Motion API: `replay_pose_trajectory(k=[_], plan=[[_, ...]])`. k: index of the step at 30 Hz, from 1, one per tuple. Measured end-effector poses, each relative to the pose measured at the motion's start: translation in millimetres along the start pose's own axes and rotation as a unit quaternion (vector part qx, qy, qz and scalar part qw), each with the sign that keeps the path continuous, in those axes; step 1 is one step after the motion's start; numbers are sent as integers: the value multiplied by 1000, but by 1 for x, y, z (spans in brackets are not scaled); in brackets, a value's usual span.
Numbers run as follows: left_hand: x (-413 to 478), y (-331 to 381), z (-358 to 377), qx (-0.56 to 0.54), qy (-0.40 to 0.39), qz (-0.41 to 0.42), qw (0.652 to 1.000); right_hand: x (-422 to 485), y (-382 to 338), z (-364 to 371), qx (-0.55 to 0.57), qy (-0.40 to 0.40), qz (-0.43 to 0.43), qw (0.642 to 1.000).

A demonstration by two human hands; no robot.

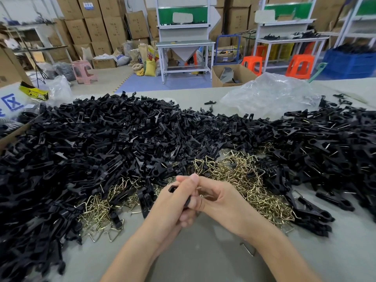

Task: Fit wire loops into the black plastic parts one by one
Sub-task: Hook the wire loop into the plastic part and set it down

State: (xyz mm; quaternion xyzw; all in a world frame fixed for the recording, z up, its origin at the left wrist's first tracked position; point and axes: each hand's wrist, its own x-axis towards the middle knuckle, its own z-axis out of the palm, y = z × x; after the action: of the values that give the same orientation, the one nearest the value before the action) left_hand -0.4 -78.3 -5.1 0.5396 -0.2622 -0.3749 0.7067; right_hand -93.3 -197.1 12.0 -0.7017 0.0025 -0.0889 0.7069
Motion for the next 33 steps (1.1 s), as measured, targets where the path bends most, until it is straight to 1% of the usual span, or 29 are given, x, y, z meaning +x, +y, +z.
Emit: replay_pose_trajectory(k=[3,7,10,12,25,29,33], plan=[[-1,-1,4,-69,-6,-15,997,1,-1,0,12,5,-7,1000],[-1,1,4,-106,-11,-28,994,1,0,-1,-2,10,-7,1000],[-1,1,5,-114,3,-42,993,1,0,1,22,9,-1,1000],[0,-1,6,-116,4,-47,992,1,-2,1,18,14,-1,1000],[2,-4,7,-120,49,-39,991,2,1,5,18,5,-3,1000],[1,-2,7,-109,48,-41,992,3,5,3,-8,3,-1,1000],[0,1,8,-108,44,-41,992,3,6,3,11,4,-6,1000]])
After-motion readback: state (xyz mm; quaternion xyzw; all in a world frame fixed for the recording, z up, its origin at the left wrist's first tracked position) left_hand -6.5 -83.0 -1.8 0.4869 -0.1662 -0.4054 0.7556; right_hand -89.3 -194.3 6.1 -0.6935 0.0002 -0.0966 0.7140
